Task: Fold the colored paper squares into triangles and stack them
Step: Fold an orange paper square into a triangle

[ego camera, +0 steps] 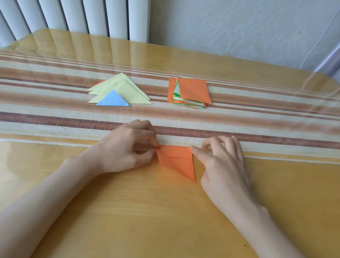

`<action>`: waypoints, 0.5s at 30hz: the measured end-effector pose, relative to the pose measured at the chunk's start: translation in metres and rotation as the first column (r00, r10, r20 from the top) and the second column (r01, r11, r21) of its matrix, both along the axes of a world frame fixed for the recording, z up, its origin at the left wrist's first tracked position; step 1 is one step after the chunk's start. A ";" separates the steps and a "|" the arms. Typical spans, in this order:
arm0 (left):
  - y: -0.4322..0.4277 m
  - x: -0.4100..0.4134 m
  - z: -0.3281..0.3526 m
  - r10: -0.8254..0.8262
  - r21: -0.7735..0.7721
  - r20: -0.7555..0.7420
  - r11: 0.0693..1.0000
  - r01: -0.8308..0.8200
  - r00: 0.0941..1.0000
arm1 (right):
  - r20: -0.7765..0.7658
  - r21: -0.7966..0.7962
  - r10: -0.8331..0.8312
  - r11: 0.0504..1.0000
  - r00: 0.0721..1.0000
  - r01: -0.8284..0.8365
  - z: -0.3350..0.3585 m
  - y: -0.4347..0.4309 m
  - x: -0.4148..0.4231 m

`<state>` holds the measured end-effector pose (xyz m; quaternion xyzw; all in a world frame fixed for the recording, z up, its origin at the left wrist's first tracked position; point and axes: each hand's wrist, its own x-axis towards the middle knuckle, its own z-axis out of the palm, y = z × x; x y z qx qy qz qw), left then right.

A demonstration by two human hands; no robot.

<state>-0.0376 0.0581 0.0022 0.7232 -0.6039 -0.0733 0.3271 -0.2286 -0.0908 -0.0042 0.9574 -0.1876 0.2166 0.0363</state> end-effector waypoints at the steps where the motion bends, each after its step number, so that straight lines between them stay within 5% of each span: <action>1: 0.000 -0.001 0.000 0.004 0.002 -0.016 1.000 -0.004 1.000 | -0.002 0.017 0.002 1.000 1.000 -0.002 -0.001 -0.001 0.000; 4: -0.005 -0.005 -0.001 0.049 -0.013 -0.043 0.999 -0.050 0.998 | 0.108 0.309 0.031 0.949 0.994 -0.063 0.003 -0.003 0.002; 7: -0.011 -0.007 -0.003 0.118 -0.004 -0.055 0.993 -0.119 0.991 | 0.228 0.633 0.026 0.756 0.973 -0.169 0.014 0.001 0.005; 9: -0.013 -0.006 -0.005 0.136 -0.002 -0.018 0.991 -0.136 0.991 | 0.182 0.670 0.040 0.726 0.982 -0.154 0.013 0.002 0.013; 15: -0.017 -0.007 -0.008 0.167 -0.022 0.056 0.986 -0.166 0.984 | 0.136 0.448 -0.007 0.892 0.991 -0.055 -0.005 0.003 0.028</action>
